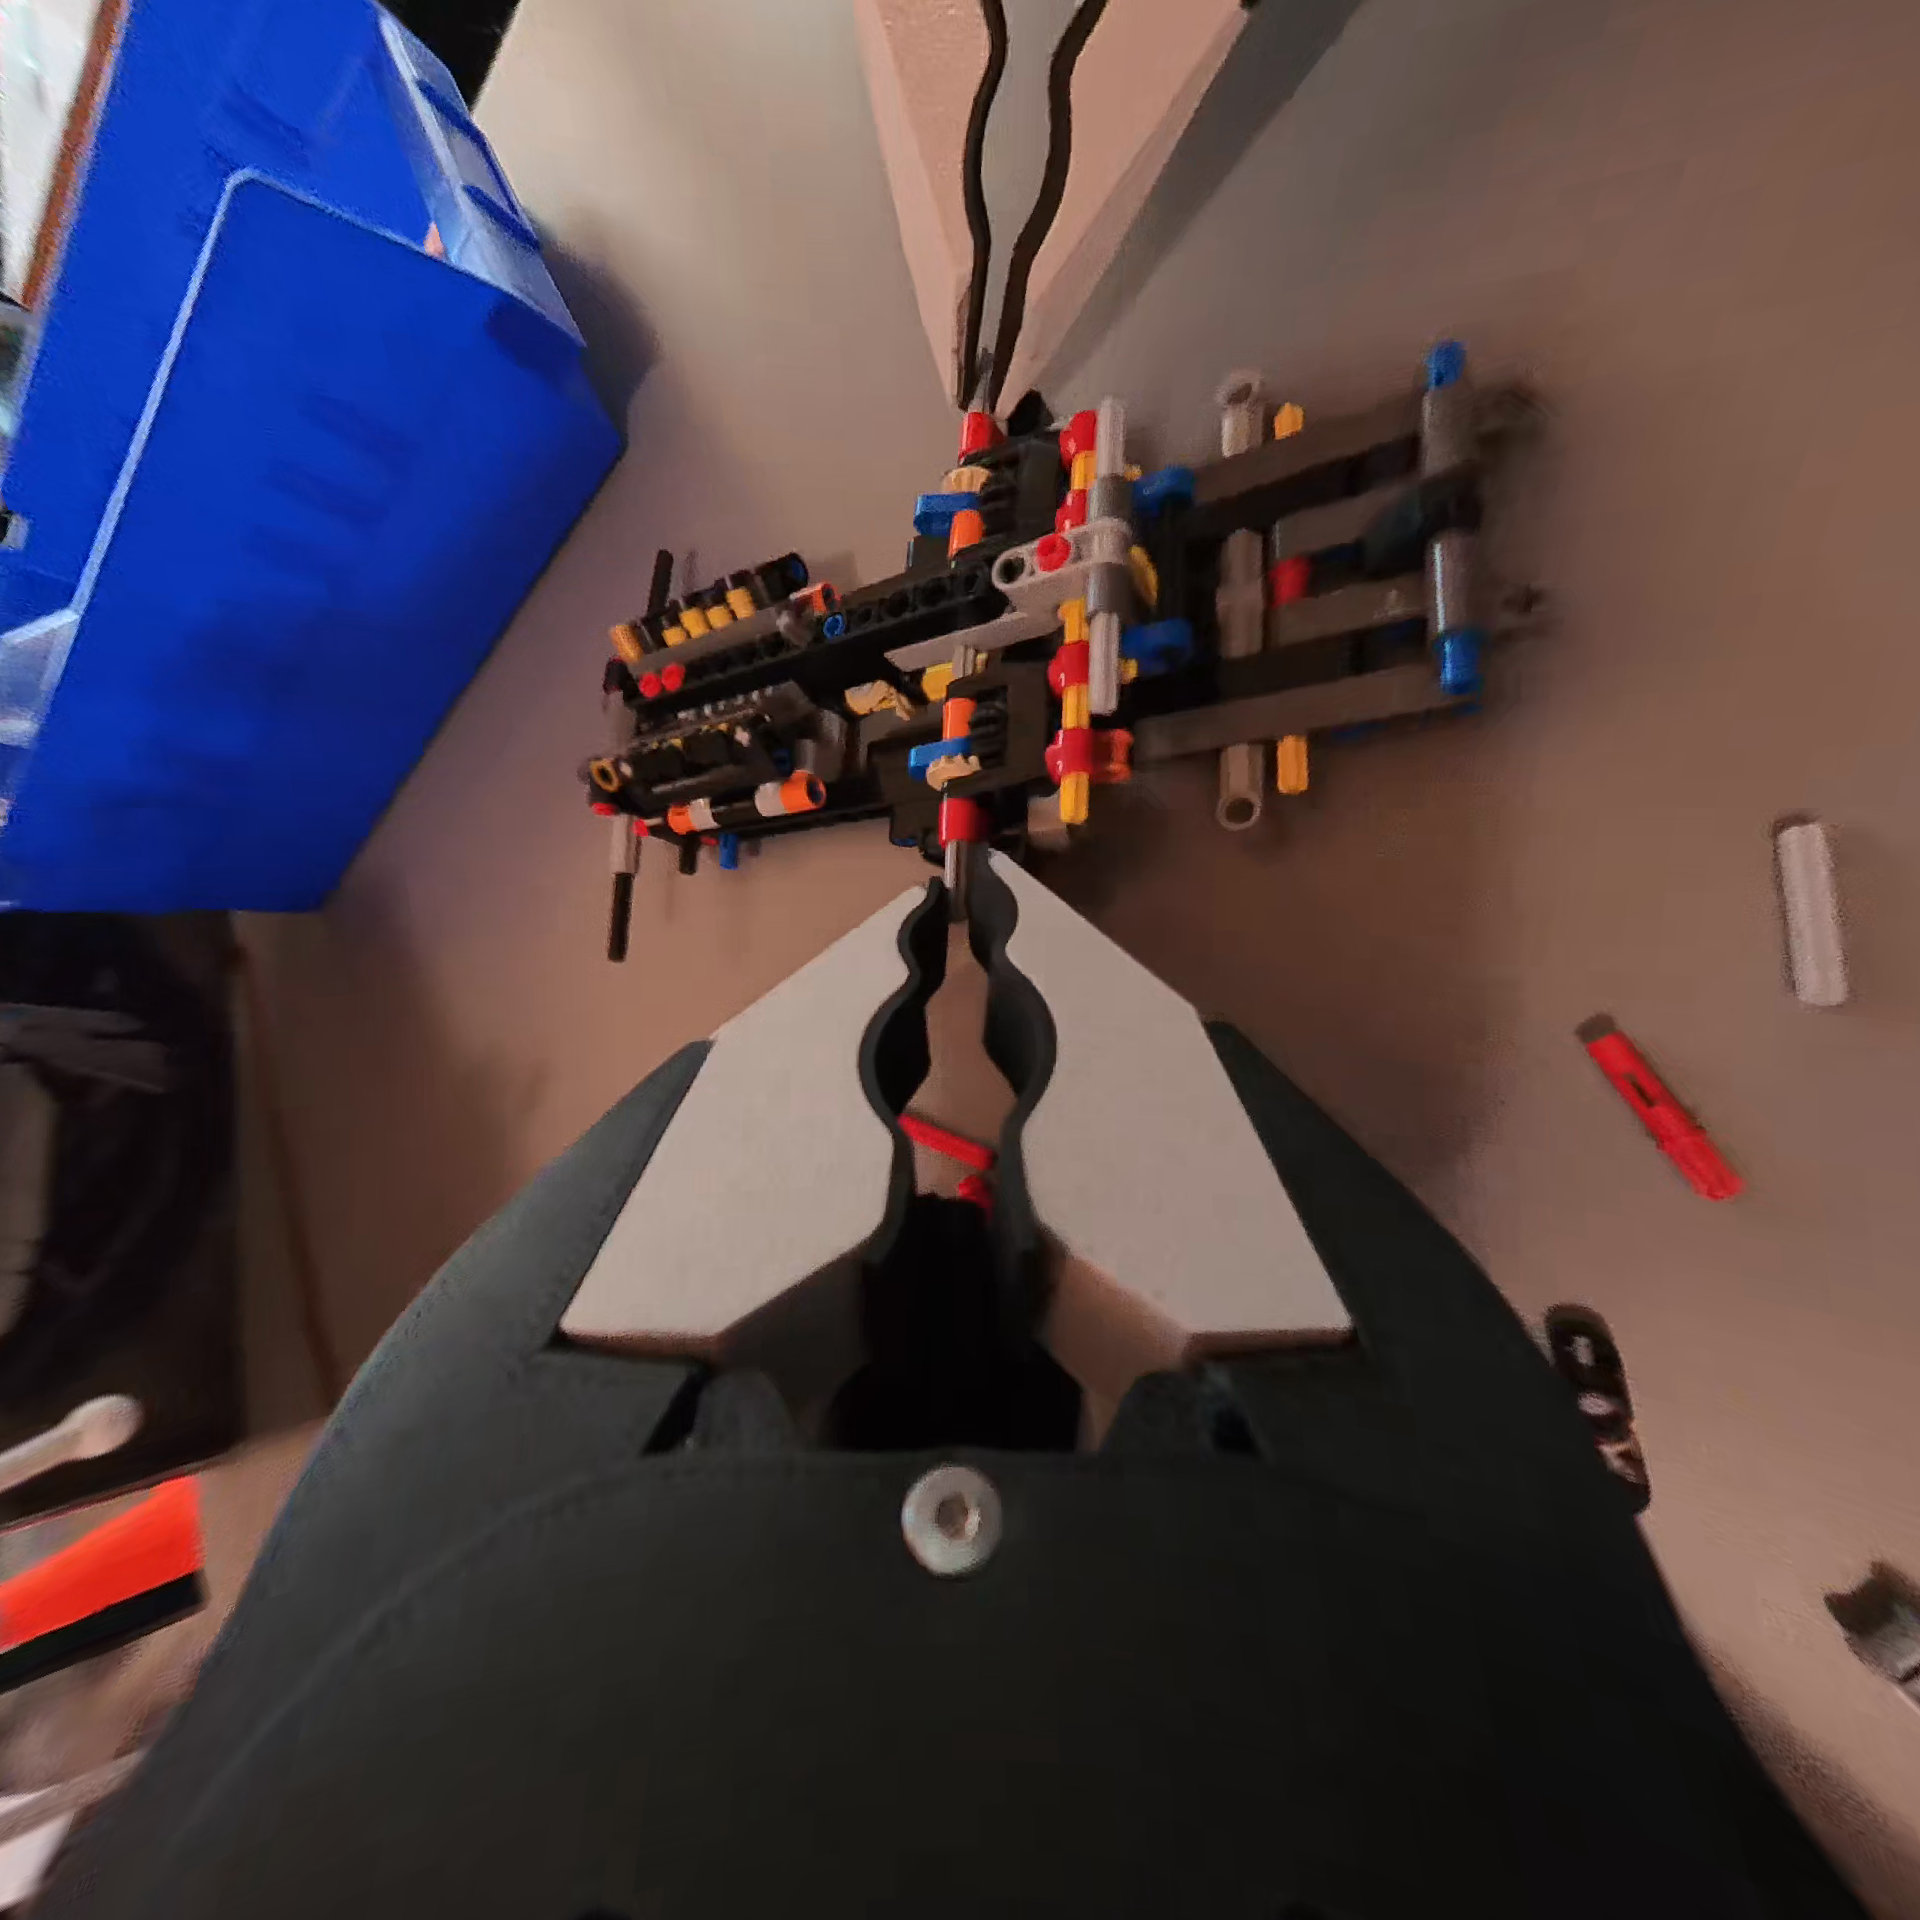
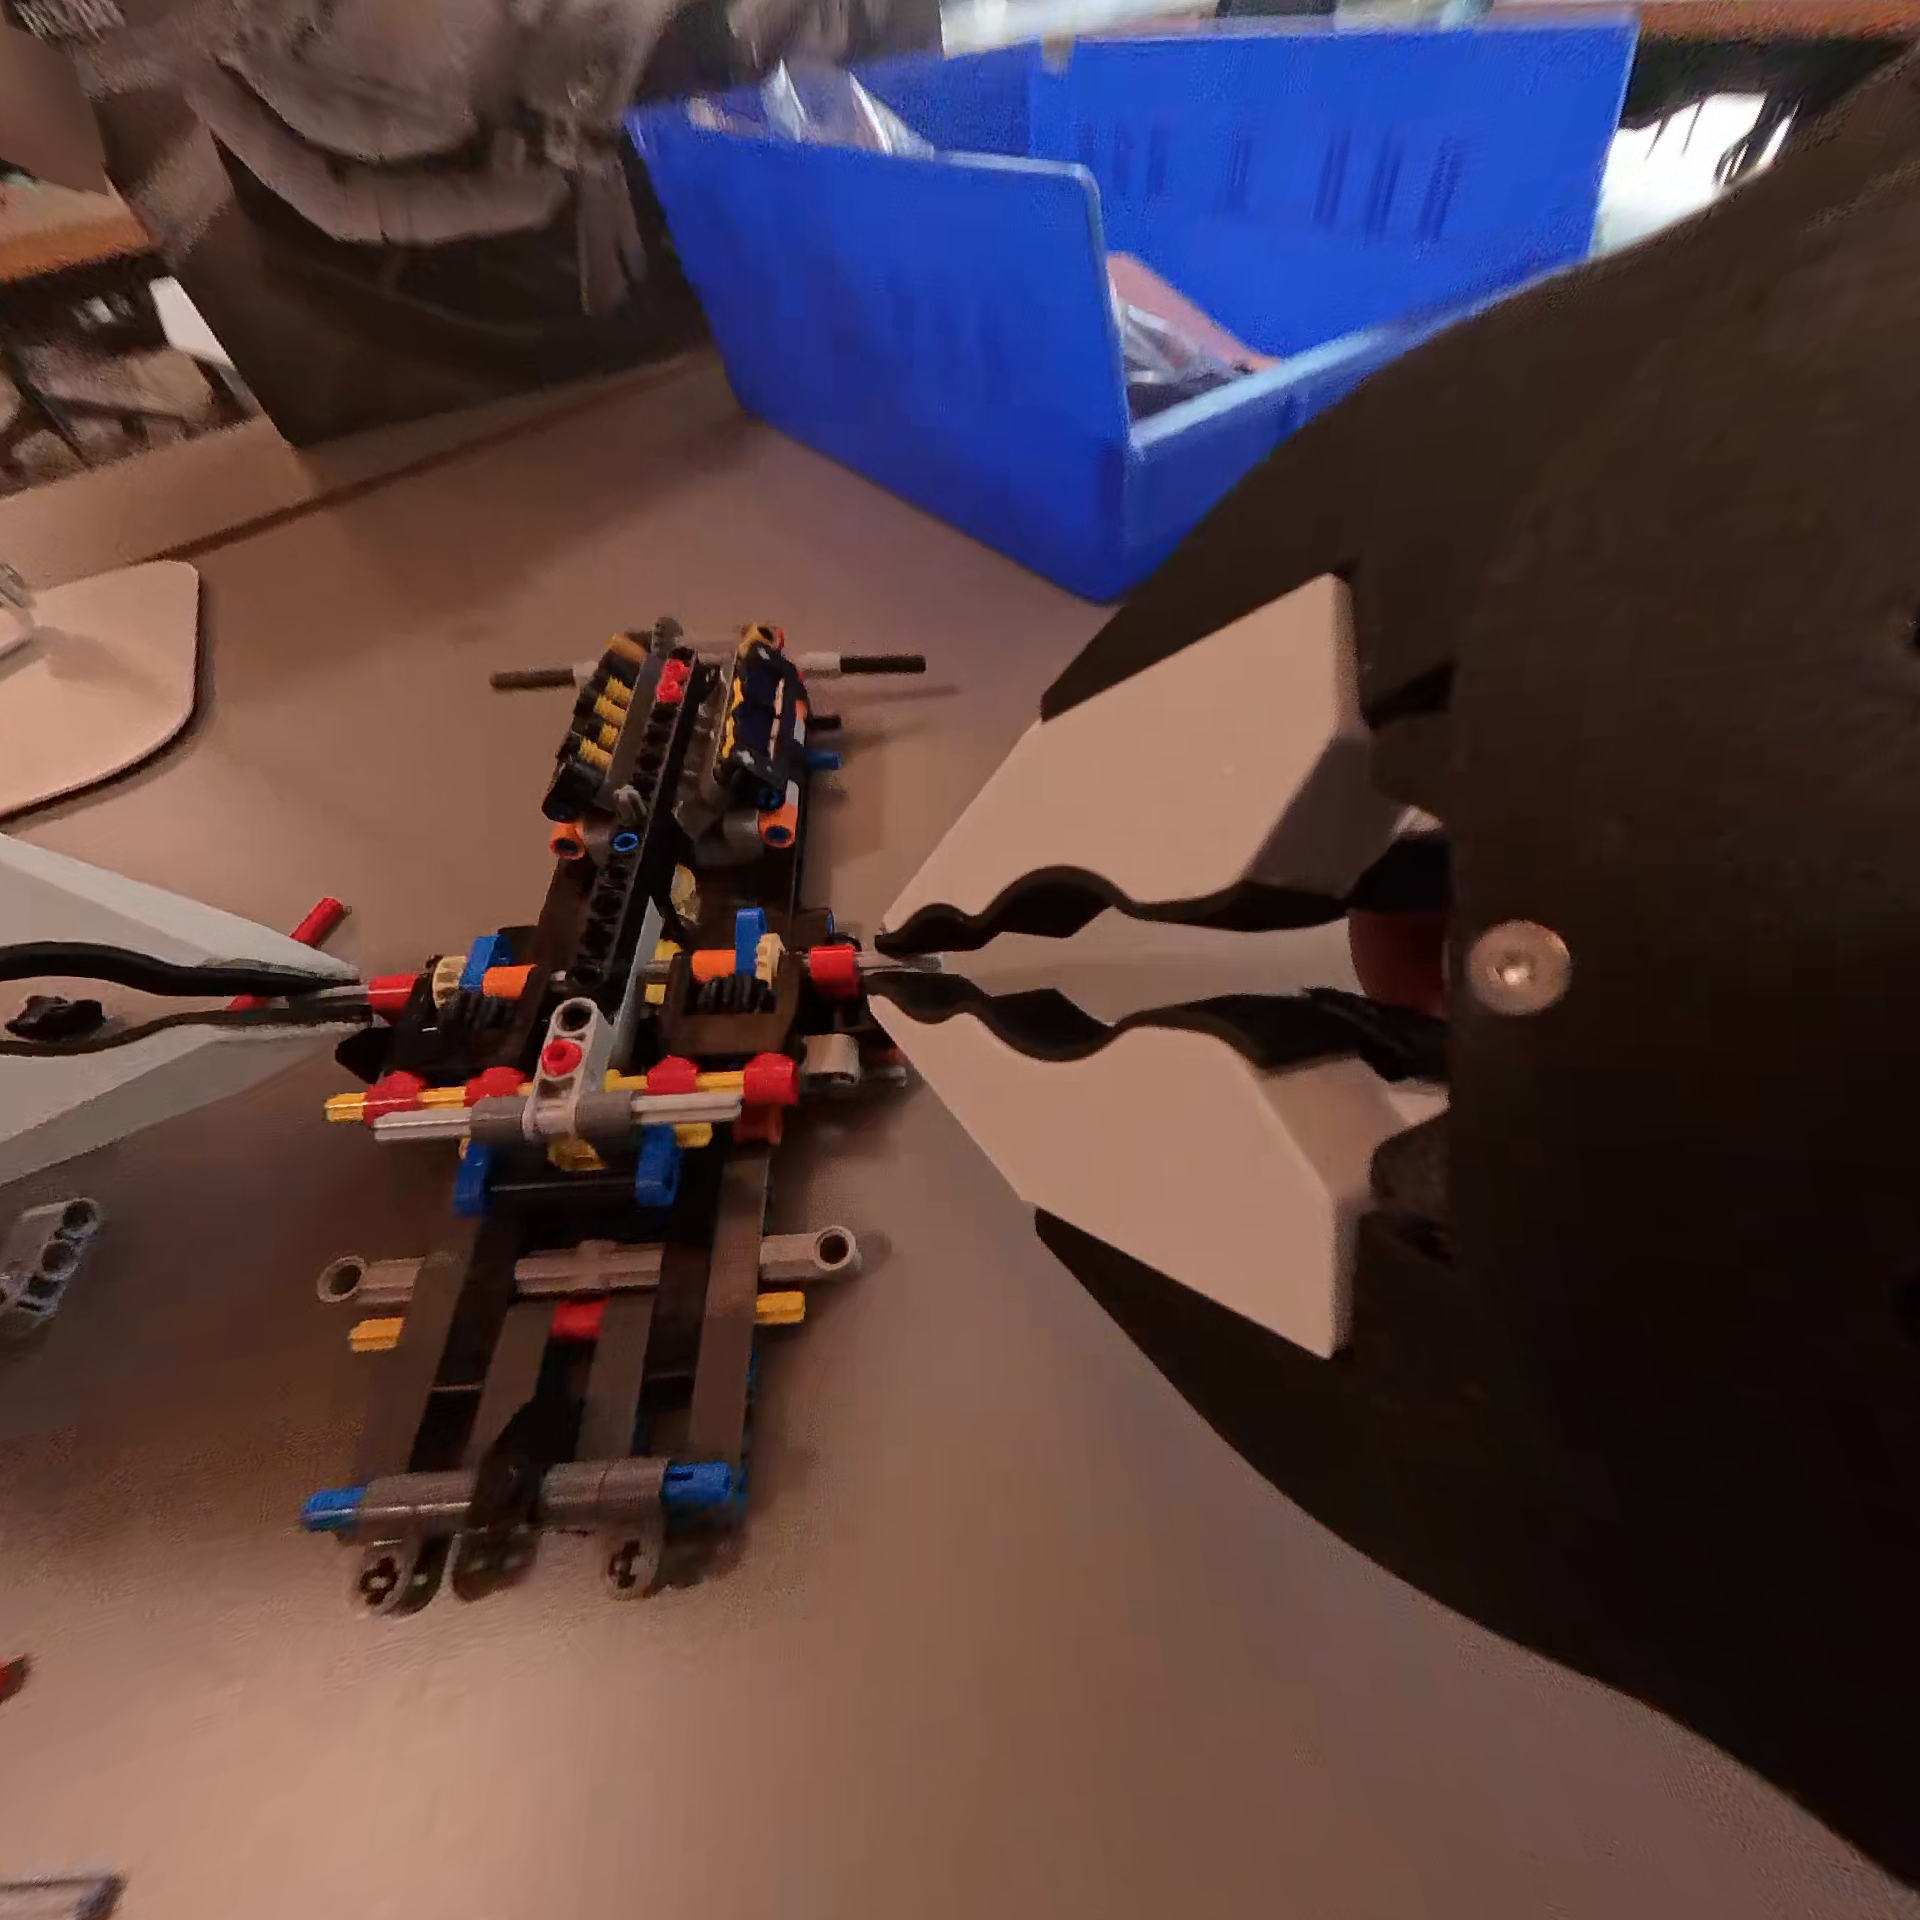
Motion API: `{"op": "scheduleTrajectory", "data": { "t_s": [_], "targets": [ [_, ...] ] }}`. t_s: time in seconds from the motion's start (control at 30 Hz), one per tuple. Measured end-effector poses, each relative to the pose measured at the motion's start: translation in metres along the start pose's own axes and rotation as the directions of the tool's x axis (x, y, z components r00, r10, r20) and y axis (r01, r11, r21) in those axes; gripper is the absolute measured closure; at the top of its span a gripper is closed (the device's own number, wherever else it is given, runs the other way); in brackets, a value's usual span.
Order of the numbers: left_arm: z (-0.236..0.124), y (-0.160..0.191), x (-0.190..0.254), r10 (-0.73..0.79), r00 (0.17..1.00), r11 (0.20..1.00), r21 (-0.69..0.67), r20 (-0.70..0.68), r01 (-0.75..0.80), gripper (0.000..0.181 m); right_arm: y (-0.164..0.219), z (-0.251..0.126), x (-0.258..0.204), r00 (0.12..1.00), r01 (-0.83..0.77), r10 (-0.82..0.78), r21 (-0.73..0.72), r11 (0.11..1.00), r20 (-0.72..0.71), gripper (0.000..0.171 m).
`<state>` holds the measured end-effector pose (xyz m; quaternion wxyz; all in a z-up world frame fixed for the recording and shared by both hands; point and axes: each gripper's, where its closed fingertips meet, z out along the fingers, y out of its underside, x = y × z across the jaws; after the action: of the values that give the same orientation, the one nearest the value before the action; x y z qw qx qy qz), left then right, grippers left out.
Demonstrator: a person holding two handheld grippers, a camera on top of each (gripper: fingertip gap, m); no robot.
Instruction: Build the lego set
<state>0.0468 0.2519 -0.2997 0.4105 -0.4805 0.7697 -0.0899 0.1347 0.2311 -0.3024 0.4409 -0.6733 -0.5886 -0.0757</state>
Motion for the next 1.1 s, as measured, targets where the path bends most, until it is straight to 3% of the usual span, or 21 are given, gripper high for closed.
{"op": "scheduleTrajectory", "data": {
  "t_s": [0.17,0.23,0.33,0.5,0.77,0.93,1.1],
  "targets": [
    [0.001,0.001,-0.001,0.246,0.952,0.967,-0.109,0.179,-0.230,0.180,0.001,0.000,0.003,0.971,0.171,-0.175,-0.040,0.984,-0.163,0.170],
    [0.001,0.001,-0.001,0.236,0.951,0.970,-0.112,0.197,-0.218,0.179,0.001,0.000,0.003,0.981,0.126,-0.128,-0.021,0.992,-0.144,0.170],
    [0.000,0.001,0.002,0.125,0.981,0.990,-0.085,0.150,-0.113,0.179,-0.002,0.000,0.003,0.999,-0.024,0.025,0.021,0.999,-0.032,0.170],
    [-0.007,0.005,0.001,-0.228,0.973,0.973,-0.032,-0.044,0.227,0.168,0.006,0.003,-0.002,0.937,-0.296,0.293,-0.011,0.955,0.188,0.156],
    [-0.011,0.003,0.010,-0.543,0.755,0.820,-0.042,-0.367,0.570,0.160,-0.004,0.000,0.004,0.727,-0.559,0.500,-0.015,0.829,0.470,0.162],
    [-0.014,0.003,0.015,-0.615,0.643,0.751,-0.092,-0.456,0.653,0.166,-0.008,0.003,0.005,0.579,-0.637,0.549,-0.086,0.766,0.603,0.166],
    [-0.013,-0.001,0.020,-0.644,0.551,0.695,-0.106,-0.531,0.711,0.173,-0.009,0.006,0.001,0.506,-0.648,0.557,-0.136,0.750,0.659,0.168]
  ]
}}
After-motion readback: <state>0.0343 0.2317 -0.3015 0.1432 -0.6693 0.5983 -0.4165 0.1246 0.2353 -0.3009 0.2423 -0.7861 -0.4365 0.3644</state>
